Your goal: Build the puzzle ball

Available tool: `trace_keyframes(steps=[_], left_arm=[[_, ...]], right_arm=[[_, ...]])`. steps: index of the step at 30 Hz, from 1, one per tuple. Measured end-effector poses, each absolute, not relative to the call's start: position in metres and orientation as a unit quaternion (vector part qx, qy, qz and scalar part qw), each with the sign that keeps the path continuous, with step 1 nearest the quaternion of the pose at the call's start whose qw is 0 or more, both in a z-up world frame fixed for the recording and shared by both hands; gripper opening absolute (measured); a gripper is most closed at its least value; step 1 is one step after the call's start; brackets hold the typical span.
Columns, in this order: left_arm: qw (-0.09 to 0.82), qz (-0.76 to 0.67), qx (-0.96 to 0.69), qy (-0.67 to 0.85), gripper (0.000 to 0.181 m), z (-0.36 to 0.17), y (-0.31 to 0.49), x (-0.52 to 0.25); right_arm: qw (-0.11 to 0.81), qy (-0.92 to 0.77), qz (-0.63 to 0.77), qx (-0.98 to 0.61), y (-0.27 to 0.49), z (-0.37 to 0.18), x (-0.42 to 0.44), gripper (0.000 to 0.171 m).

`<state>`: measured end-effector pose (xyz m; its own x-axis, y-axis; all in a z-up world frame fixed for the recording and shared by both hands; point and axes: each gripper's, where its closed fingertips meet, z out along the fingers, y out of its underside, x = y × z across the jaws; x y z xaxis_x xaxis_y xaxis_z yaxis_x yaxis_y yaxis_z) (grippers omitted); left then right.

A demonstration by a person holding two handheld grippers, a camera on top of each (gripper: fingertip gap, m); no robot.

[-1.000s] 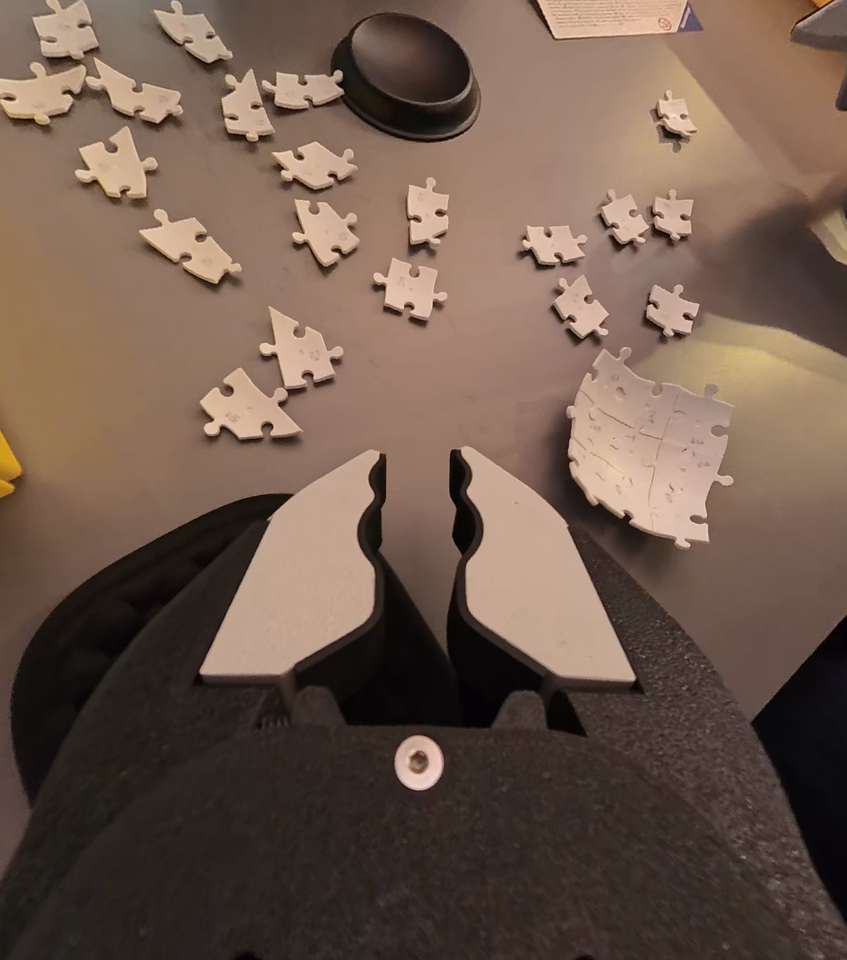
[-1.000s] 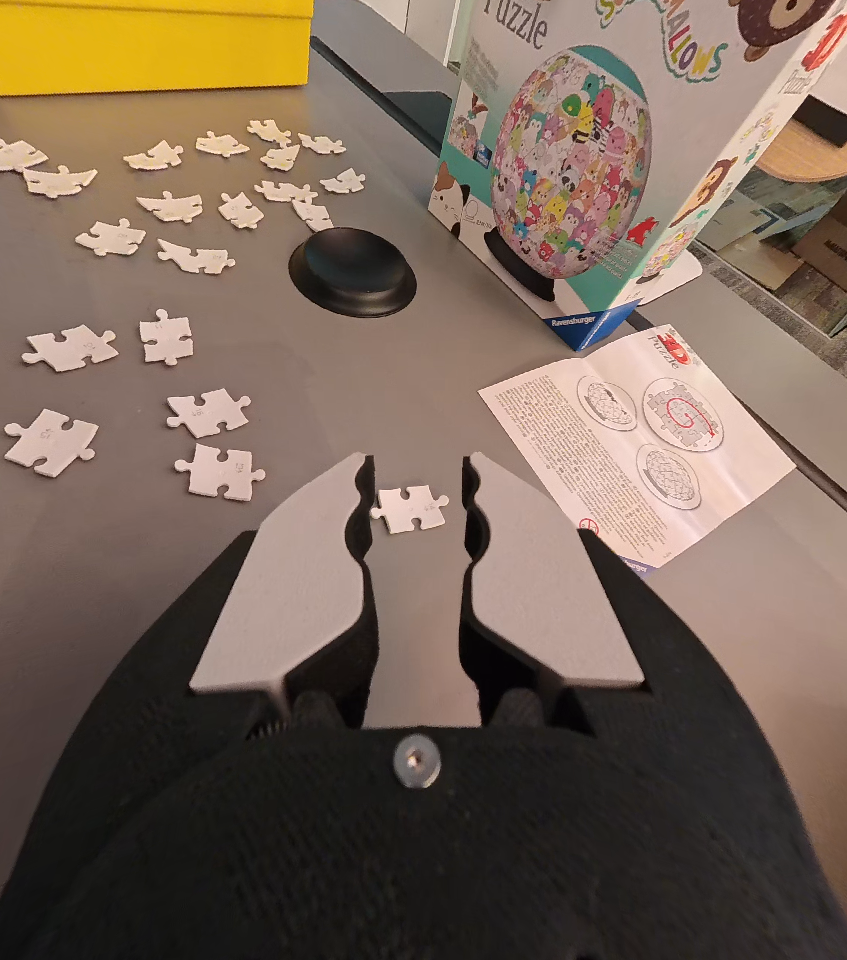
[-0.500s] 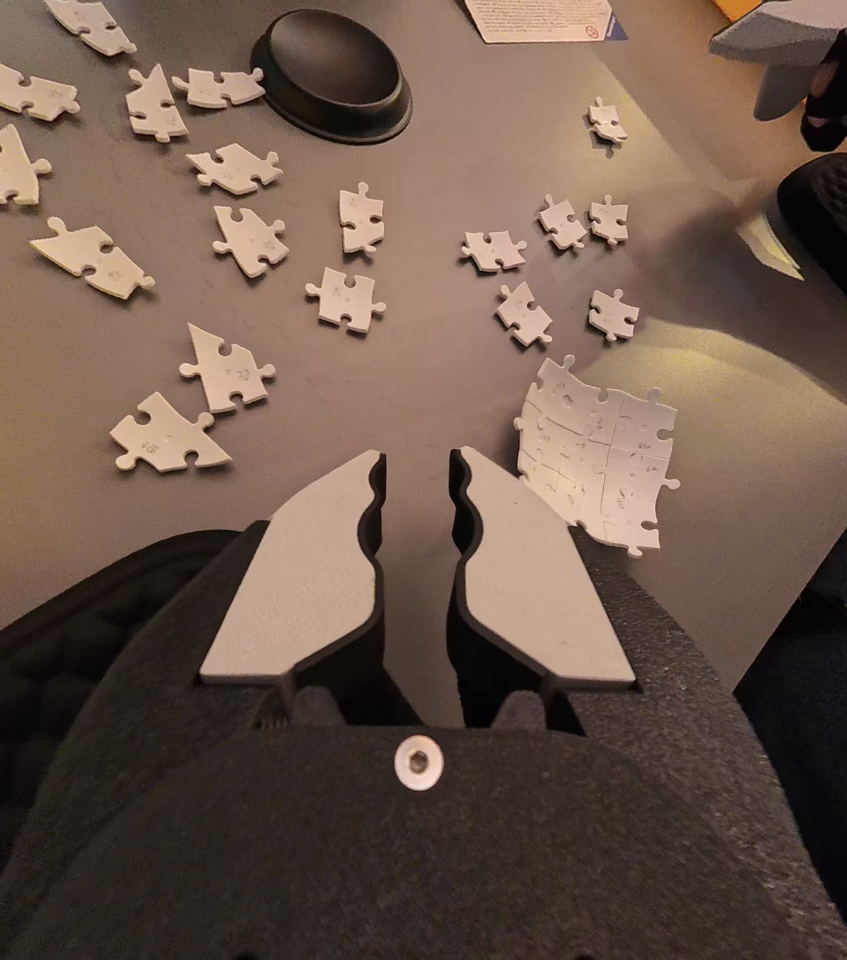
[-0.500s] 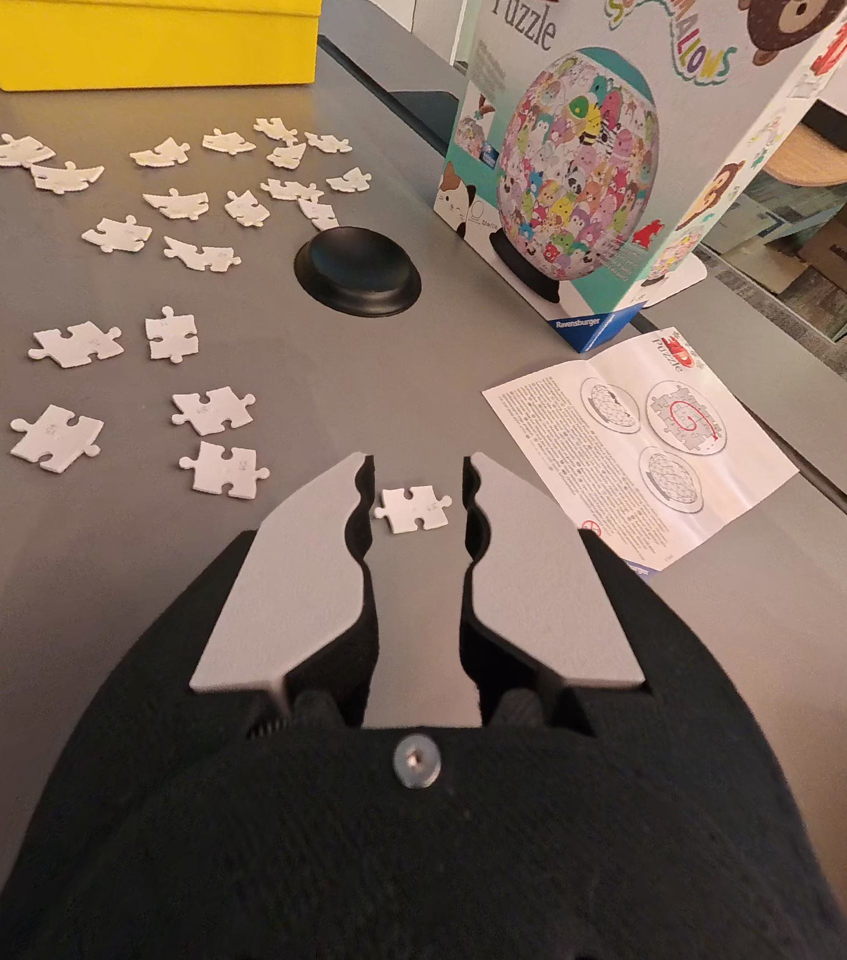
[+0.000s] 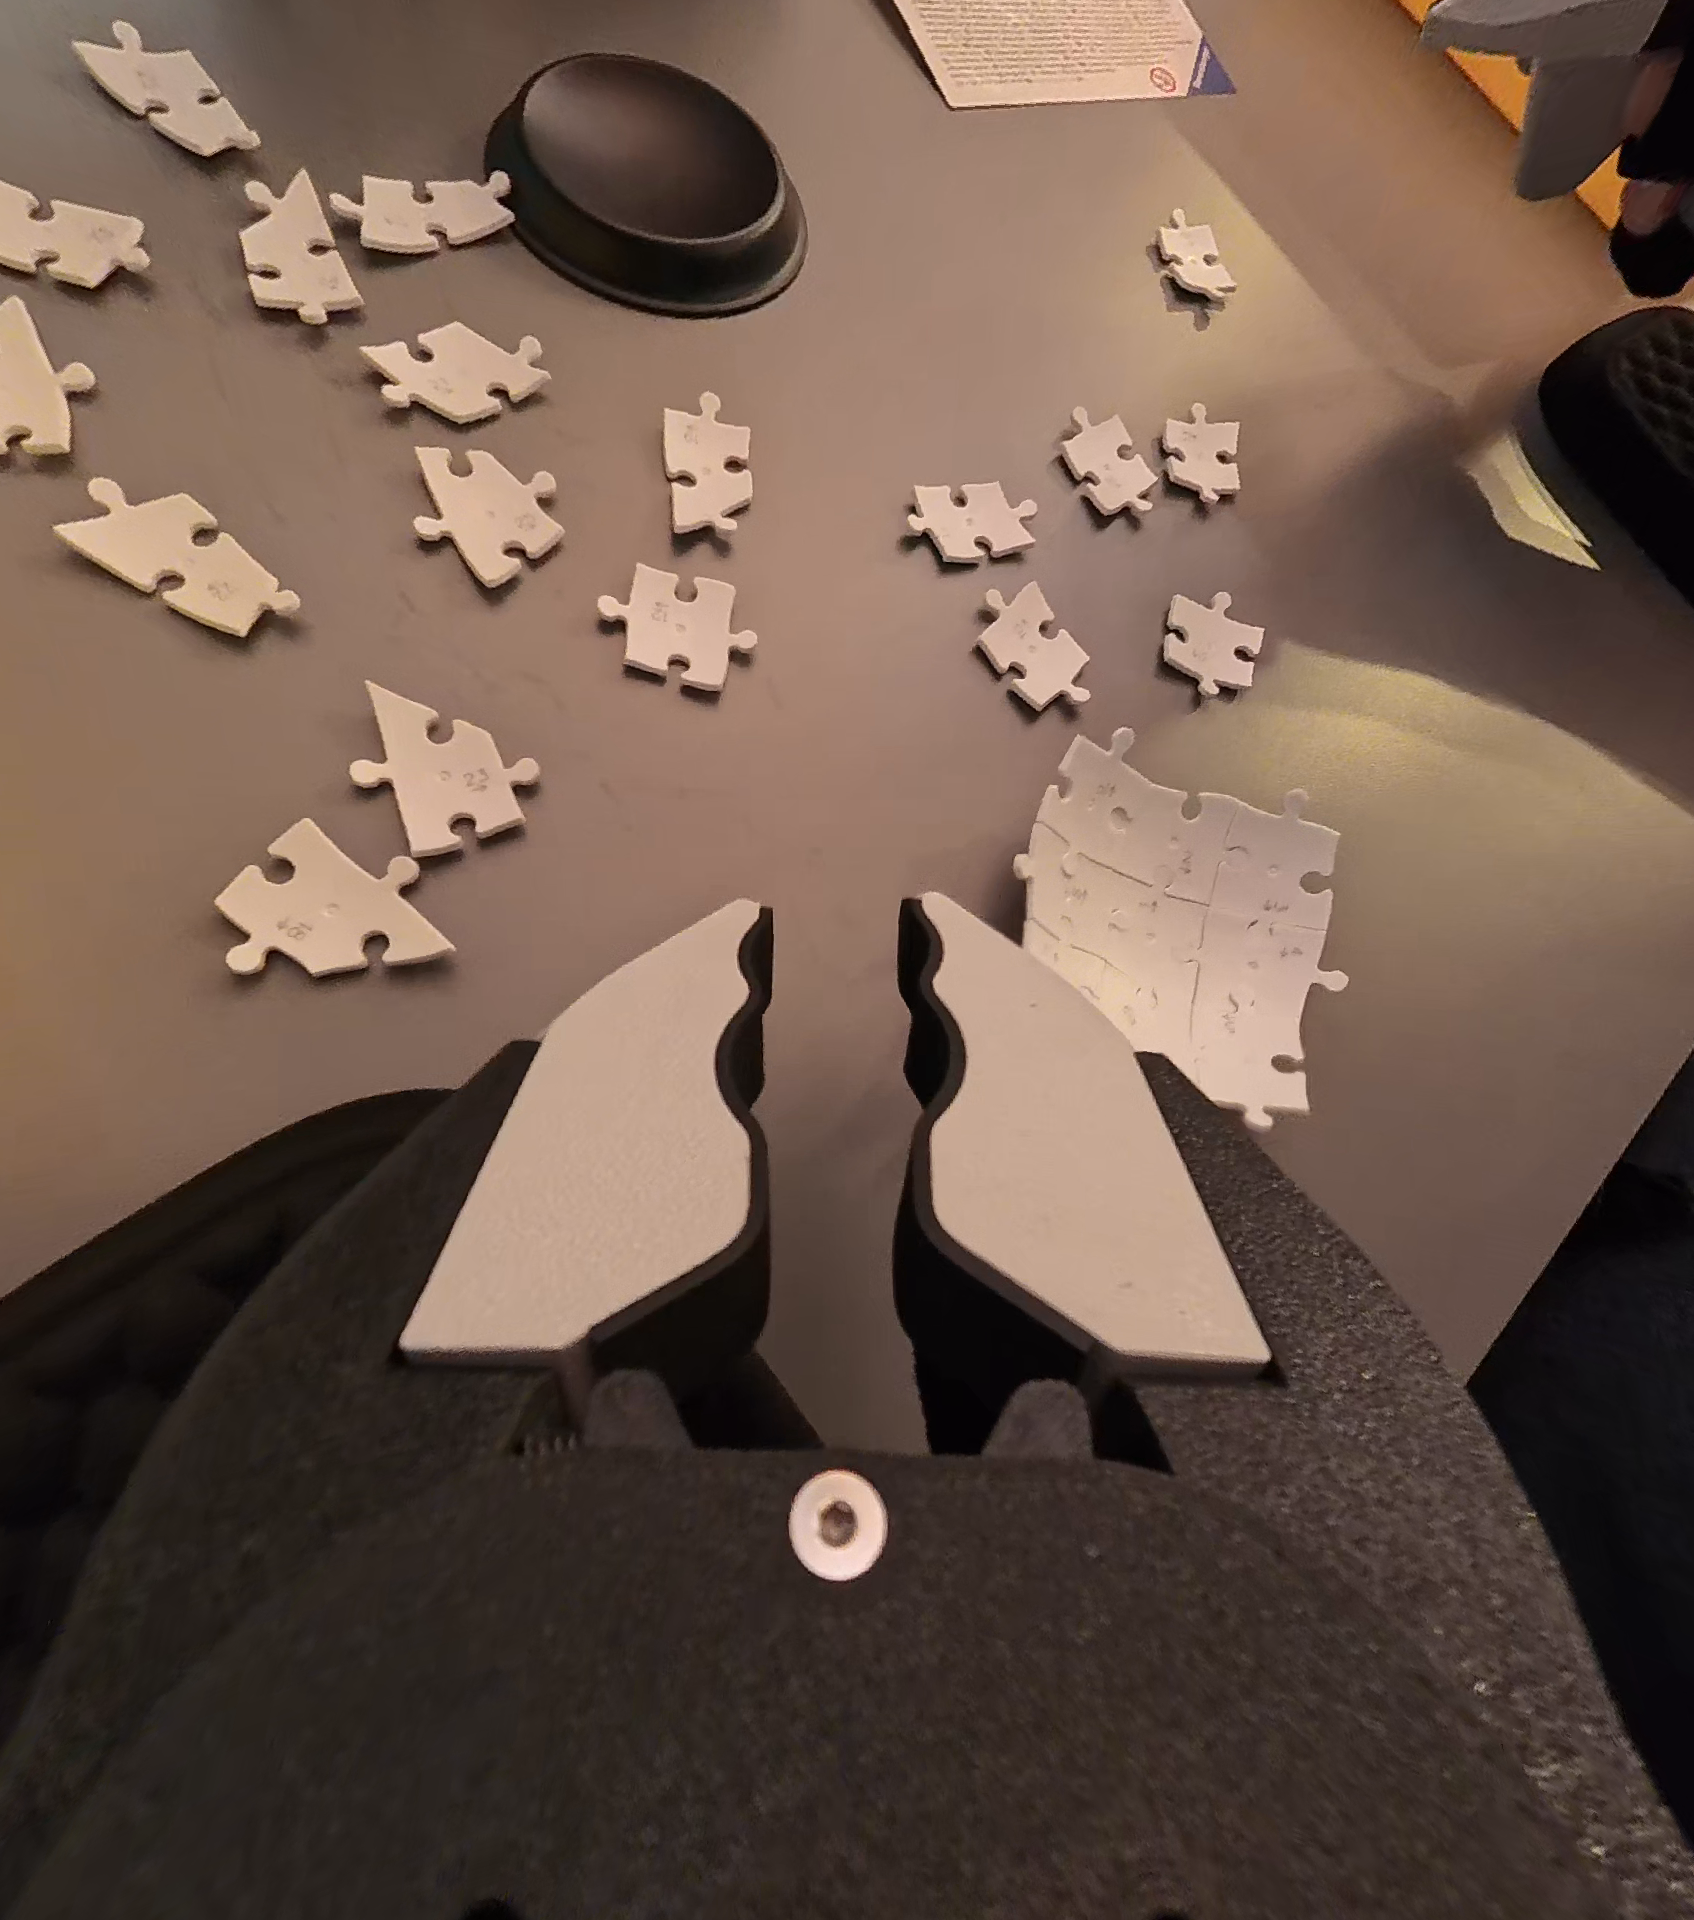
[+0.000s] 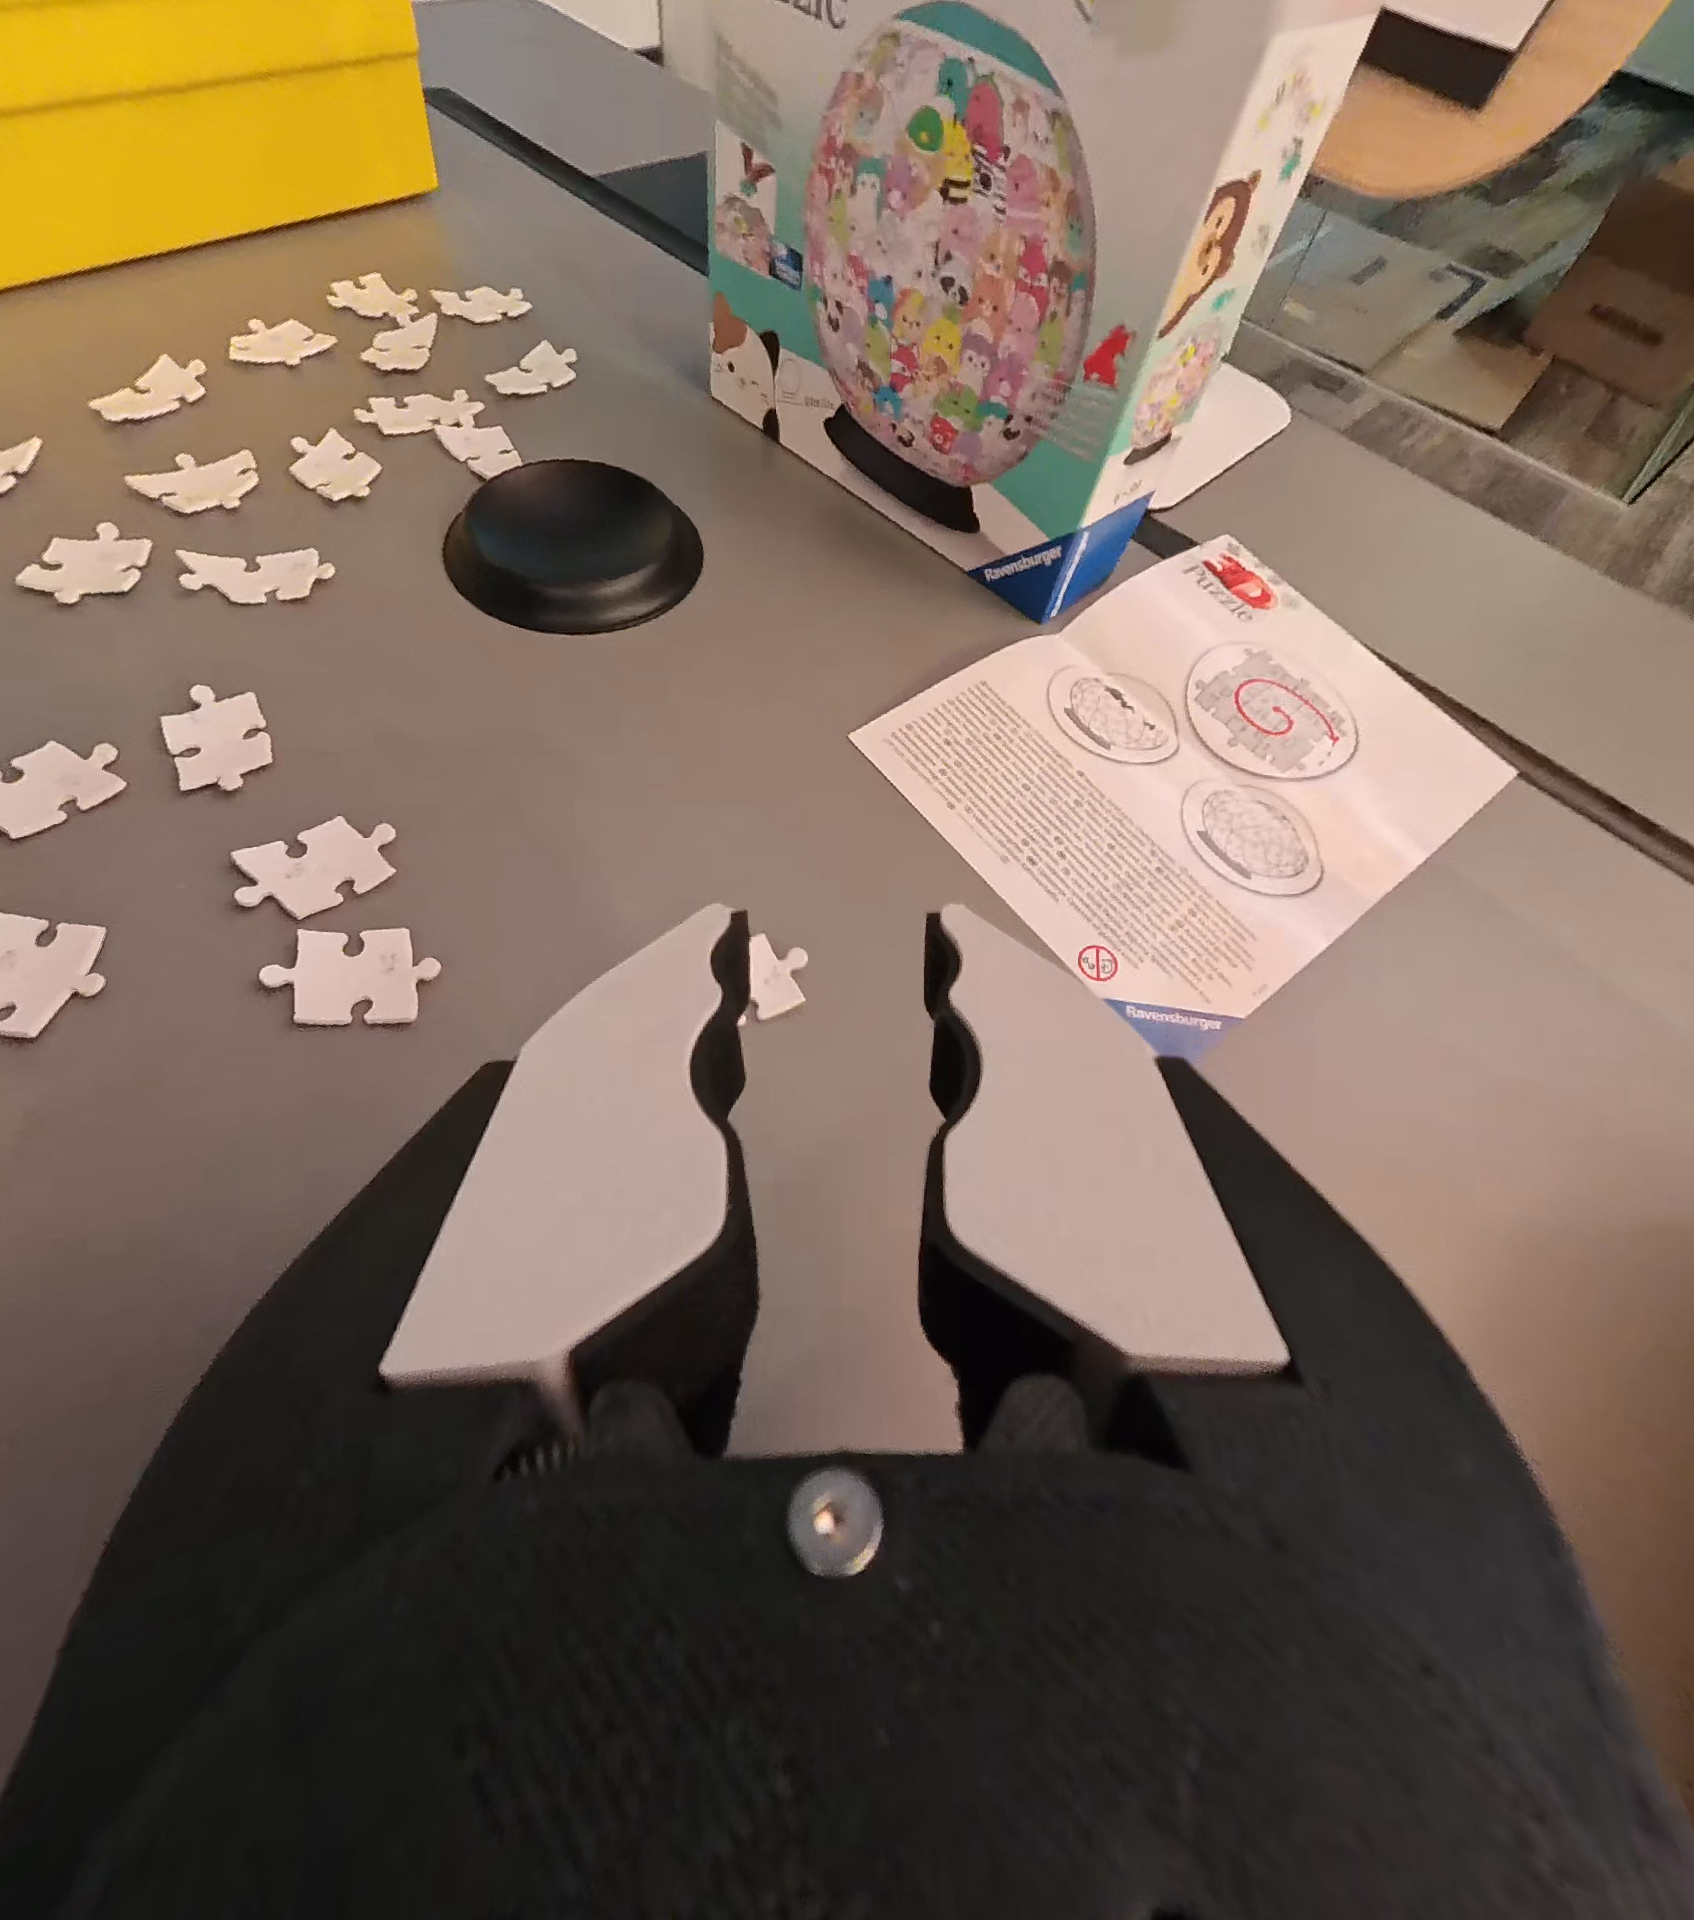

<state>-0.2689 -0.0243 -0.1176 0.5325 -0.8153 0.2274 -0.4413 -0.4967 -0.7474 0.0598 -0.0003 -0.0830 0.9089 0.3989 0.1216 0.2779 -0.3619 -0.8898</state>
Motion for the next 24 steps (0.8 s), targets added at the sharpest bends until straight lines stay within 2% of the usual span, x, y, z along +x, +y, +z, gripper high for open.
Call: trace_keyframes(steps=[24], left_arm=[[0.321,-0.298,-0.814,0.381,0.022,-0.120,-0.017,-0.277]], right_arm=[[0.492,-0.265,0.050,-0.827,0.000,-0.105,0.039,0.033]])
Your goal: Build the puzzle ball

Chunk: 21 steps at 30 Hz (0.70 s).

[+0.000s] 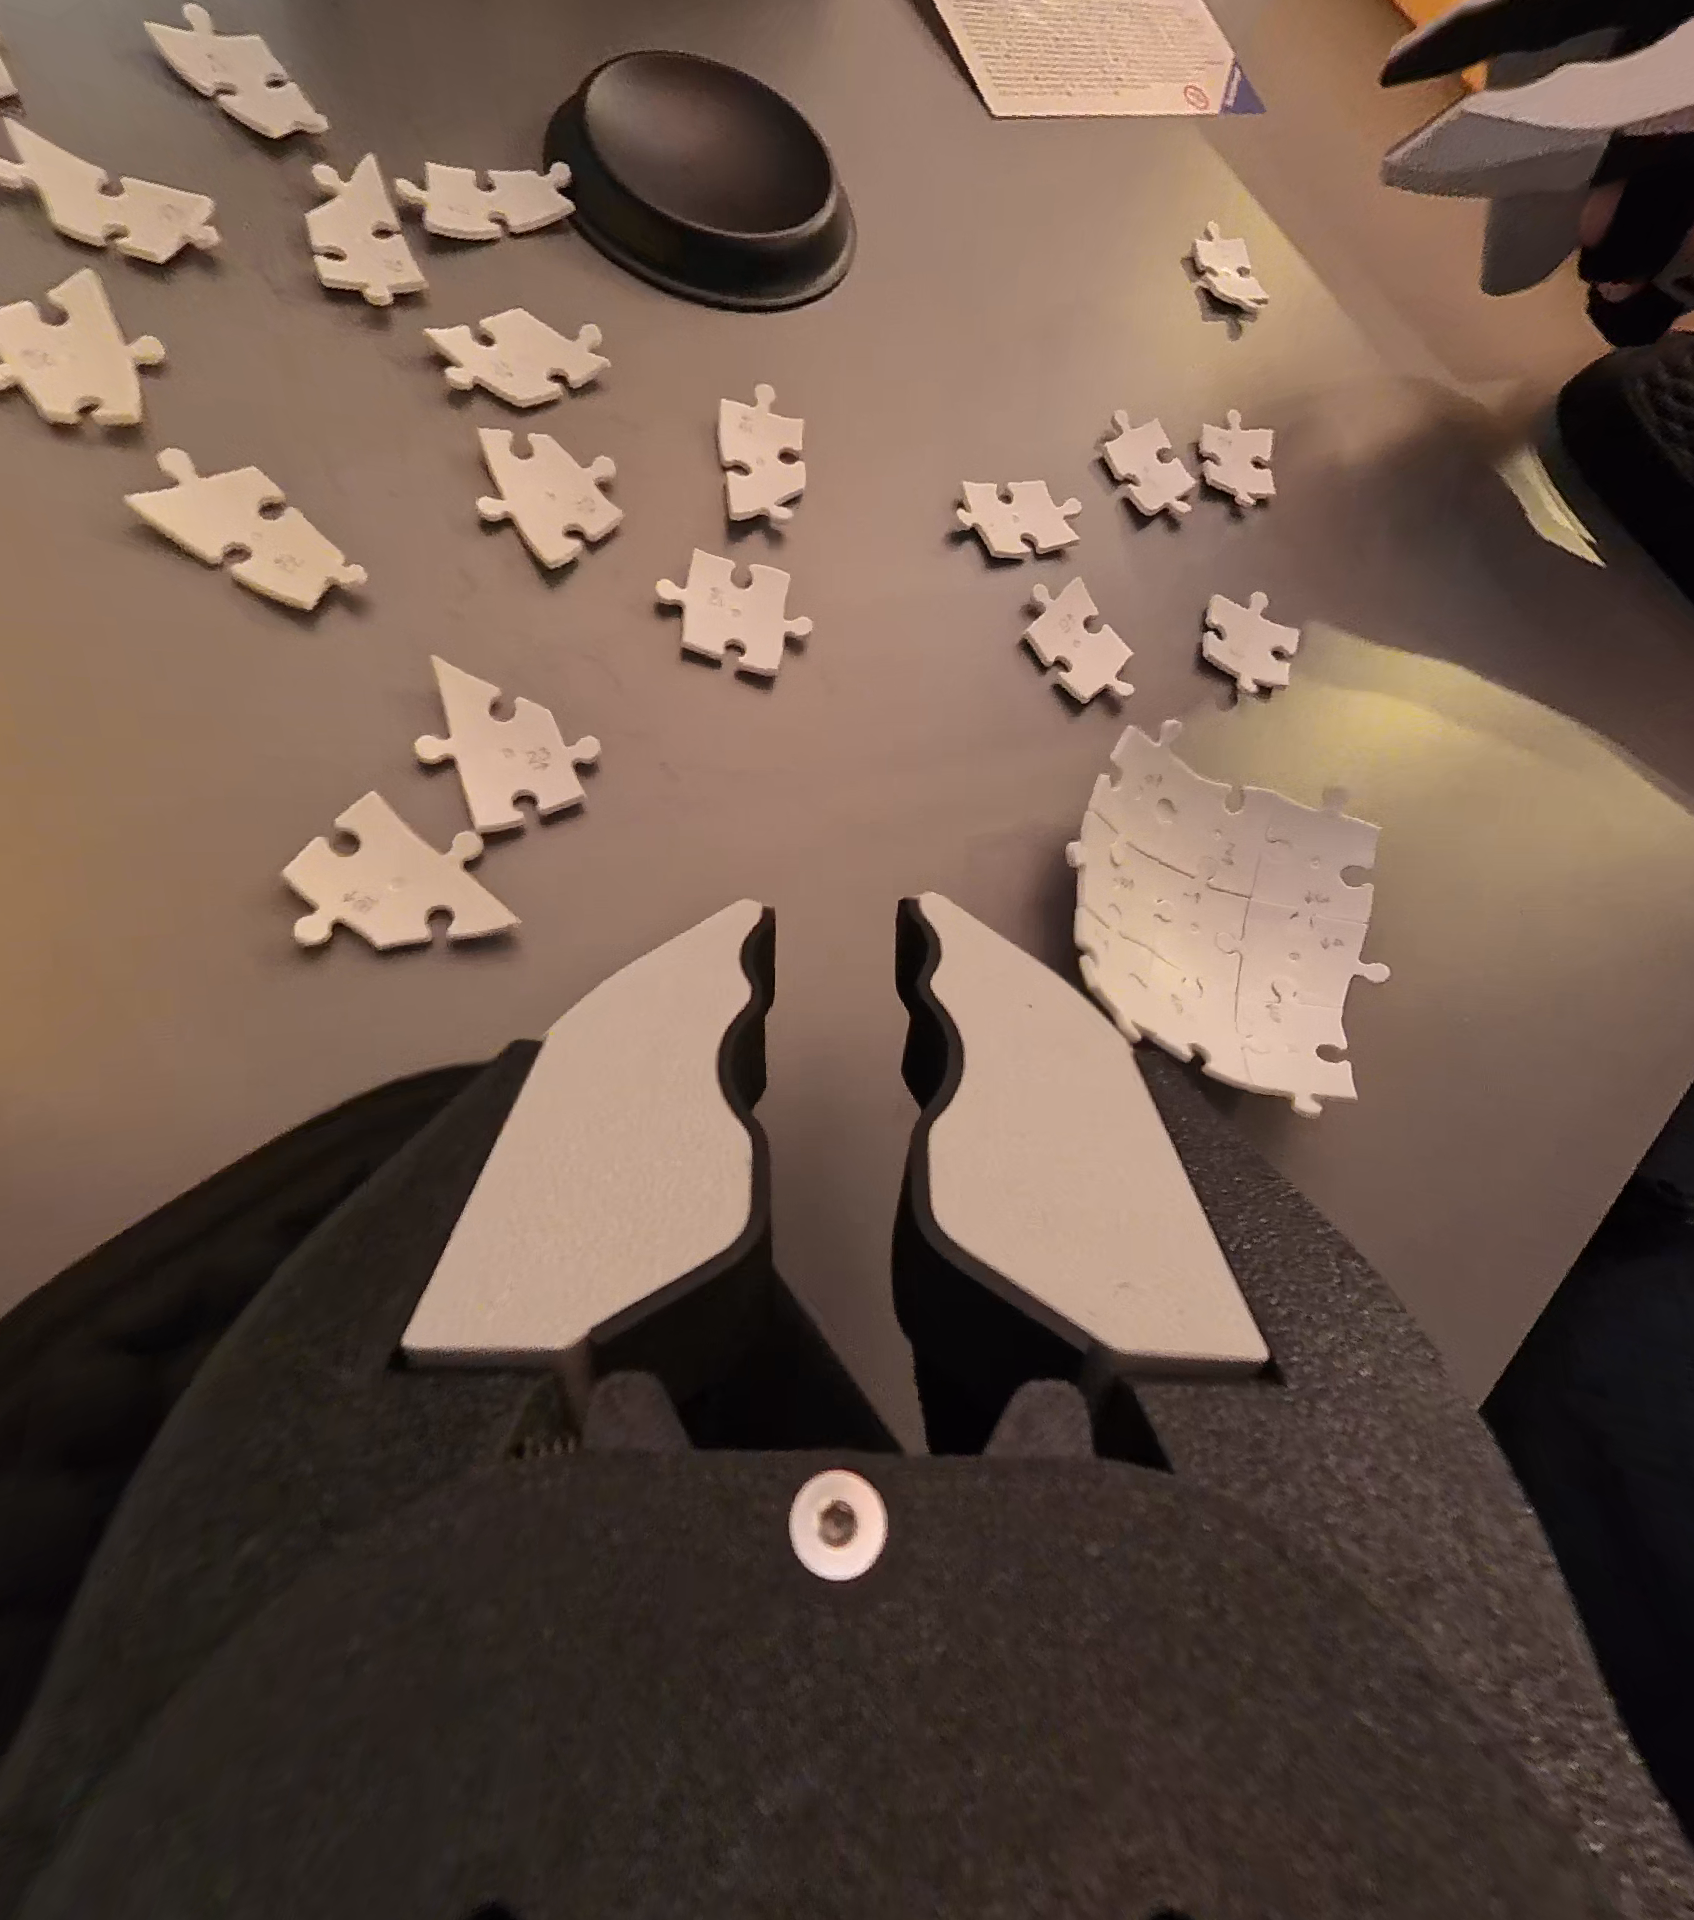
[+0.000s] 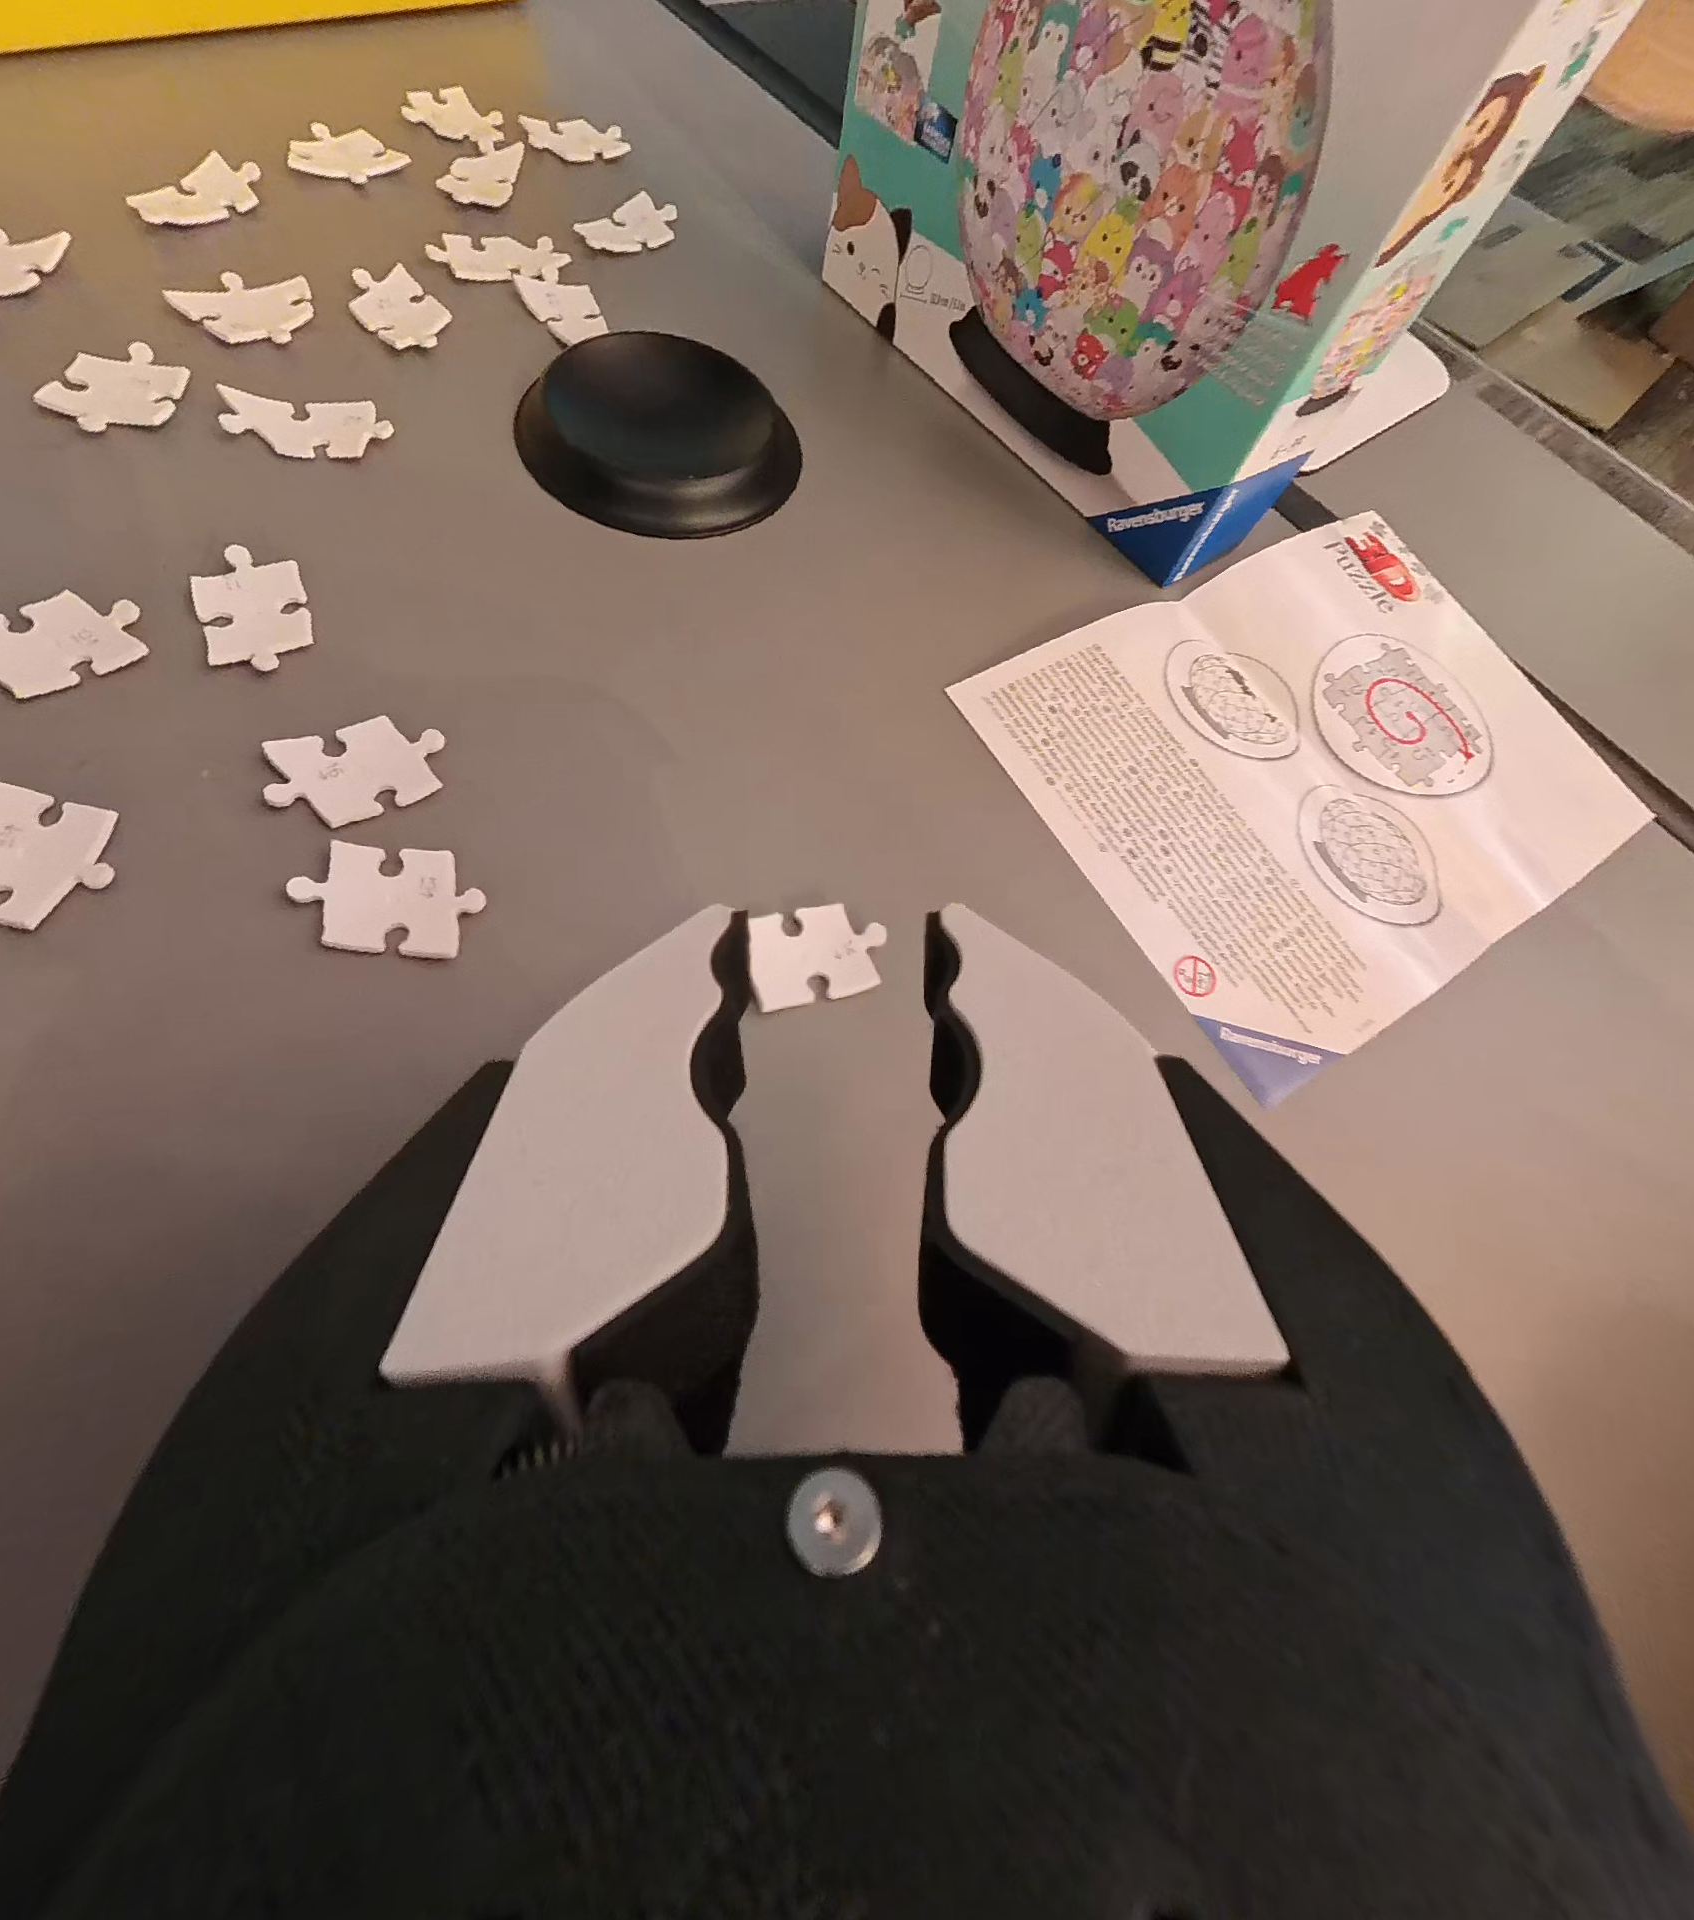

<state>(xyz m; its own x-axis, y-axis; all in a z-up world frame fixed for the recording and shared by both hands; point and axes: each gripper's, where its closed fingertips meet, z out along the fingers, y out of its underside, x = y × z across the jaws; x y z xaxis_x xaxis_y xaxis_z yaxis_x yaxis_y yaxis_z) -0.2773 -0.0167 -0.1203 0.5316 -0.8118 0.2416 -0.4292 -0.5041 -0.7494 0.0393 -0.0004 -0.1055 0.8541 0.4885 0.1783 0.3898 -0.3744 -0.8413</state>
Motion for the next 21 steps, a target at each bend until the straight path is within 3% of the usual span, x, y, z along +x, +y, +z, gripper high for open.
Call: trace_keyframes(steps=[3,8,13,21], left_arm=[[0.308,-0.298,-0.797,0.426,0.022,-0.121,-0.016,-0.262],[0.324,-0.292,-0.777,0.453,0.022,-0.099,-0.007,-0.244],[0.341,-0.300,-0.773,0.443,0.022,-0.087,-0.011,-0.240],[0.335,-0.281,-0.800,0.410,0.022,-0.094,-0.039,-0.275]], right_arm=[[0.498,-0.291,0.090,-0.812,-0.005,-0.103,0.022,0.033],[0.509,-0.404,0.308,-0.695,-0.039,-0.066,-0.064,0.033],[0.379,-0.573,0.352,-0.635,-0.046,-0.077,-0.119,0.039],[0.185,-0.756,0.270,-0.567,-0.027,-0.144,-0.155,0.041]])
